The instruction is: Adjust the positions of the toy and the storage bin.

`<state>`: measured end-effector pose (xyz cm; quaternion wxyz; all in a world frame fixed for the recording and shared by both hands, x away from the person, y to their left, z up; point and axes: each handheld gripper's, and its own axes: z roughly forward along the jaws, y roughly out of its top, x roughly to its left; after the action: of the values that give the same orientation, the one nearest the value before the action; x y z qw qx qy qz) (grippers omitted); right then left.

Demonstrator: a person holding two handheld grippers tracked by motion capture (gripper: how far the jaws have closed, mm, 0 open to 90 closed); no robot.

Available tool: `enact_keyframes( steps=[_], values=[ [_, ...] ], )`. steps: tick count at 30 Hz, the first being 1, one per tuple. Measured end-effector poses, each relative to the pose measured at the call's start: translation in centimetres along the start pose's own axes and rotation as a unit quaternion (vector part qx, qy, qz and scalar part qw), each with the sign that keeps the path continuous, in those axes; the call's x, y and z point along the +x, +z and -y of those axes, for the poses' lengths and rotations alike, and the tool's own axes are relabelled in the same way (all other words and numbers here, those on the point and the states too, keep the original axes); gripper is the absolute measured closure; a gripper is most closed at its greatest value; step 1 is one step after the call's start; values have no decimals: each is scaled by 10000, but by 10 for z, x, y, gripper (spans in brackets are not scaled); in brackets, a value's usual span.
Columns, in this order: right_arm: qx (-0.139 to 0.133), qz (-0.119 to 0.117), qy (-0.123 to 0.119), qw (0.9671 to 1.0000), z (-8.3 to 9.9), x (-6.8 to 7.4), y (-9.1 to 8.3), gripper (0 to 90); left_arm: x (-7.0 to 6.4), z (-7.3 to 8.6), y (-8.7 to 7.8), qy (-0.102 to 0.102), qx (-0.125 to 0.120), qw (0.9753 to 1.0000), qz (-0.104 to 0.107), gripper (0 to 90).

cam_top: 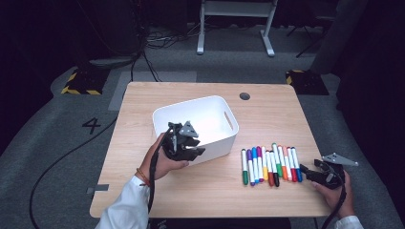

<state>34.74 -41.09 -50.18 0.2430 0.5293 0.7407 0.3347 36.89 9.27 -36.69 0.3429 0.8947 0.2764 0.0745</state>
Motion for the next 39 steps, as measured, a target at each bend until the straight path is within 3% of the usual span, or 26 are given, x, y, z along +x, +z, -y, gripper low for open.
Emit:
enact_keyframes(
  steps=[2,5,6,7,8,10,13,19,21,22,23,24,27,30,31,32,35,39],
  values=[
    [-1,-3,-2,10000,0,0,0,296,0,-1,1,-37,31,10000,-44,776],
    [2,-3,-3,10000,0,0,0,296,-1,0,1,-50,46,9999,125,826],
    [1,-4,-3,10000,0,0,0,296,-6,1,-1,88,59,9998,157,844],
    [1,-4,-3,10000,0,0,0,296,-6,1,-1,88,59,9998,157,855],
    [1,-5,-1,10000,0,0,0,296,-9,3,-3,233,106,9990,367,864],
    [1,-3,-4,10000,0,0,0,296,-12,4,-4,332,121,9991,243,866],
    [0,-4,-3,10000,0,0,0,296,-17,10,-9,503,155,9978,399,868],
    [0,-4,-2,10000,0,0,0,296,-24,23,-20,883,187,9926,811,868],
    [0,-5,-2,10000,0,0,0,296,-25,26,-22,1051,192,9899,934,867],
    [0,-4,-3,10000,0,0,0,296,-26,28,-23,1188,209,9872,1046,867],
    [0,-4,-3,10000,0,0,0,296,-26,28,-23,1188,209,9872,1046,867],
    [0,-4,-1,10000,0,0,0,296,-27,29,-24,1274,219,9851,1138,866],
    [-1,-4,0,10000,0,0,0,296,-27,29,-23,1342,190,9838,1173,866],
    [0,-4,-1,10000,0,0,0,296,-26,27,-24,1337,170,9840,1165,861],
    [-1,-3,-2,10000,0,0,0,296,-25,27,-25,1350,153,9830,1233,852],
    [0,-4,-2,10000,0,0,0,296,-25,28,-28,1300,9,9844,1187,799],
    [-1,-6,-1,10000,0,0,0,296,-23,30,-34,1262,-108,9845,1214,719],
    [0,-5,-6,10000,0,0,0,296,-16,38,-48,1027,-442,9884,1025,642]
  ],
)
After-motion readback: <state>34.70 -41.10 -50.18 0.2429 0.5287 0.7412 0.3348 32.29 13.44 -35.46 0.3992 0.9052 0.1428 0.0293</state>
